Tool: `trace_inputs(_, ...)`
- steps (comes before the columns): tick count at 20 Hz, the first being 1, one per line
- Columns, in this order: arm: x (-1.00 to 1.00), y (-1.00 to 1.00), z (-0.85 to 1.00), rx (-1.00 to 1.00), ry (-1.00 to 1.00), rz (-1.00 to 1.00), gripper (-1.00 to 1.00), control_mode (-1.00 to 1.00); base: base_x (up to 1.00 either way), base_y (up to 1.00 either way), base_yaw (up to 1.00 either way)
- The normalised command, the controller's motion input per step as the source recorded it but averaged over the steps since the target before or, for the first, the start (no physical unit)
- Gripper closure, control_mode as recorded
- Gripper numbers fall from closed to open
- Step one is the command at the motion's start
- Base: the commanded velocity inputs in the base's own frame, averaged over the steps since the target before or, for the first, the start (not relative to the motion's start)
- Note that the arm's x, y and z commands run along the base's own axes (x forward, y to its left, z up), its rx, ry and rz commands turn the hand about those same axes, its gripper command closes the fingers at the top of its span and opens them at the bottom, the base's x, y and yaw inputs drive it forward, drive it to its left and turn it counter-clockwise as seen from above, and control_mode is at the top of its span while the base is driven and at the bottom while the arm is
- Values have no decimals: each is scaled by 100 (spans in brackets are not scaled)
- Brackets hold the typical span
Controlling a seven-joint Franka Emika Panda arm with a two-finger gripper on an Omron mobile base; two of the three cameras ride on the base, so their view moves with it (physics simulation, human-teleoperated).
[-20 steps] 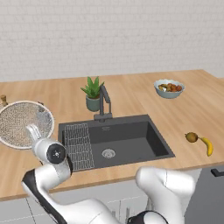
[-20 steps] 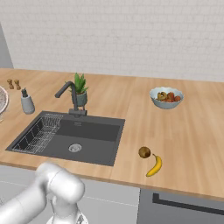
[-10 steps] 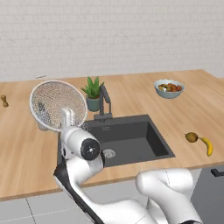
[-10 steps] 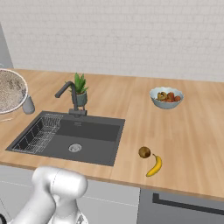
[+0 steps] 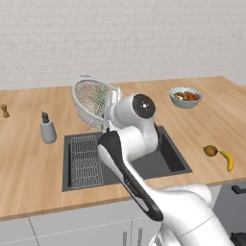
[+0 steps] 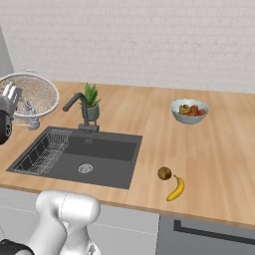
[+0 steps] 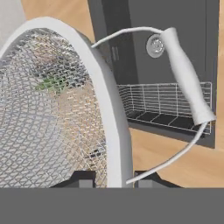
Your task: Put the colander in the sink, put the pear, banana in the colander, and turn on the sink faucet and pour water over the colander.
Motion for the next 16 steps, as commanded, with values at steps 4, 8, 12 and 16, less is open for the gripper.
trace_inputs(4,-86,-100,61,-1,10,18,100,-100,0,0,0)
trace_inputs(8,-82,-100,35,-6,8,23,100,-100,0,0,0)
trace_inputs(12,-9,-100,2,-19,39,6,100,-100,0,0,0)
trace_inputs(16,0,-100,-5,-21,33,0,100,-100,0,0,0)
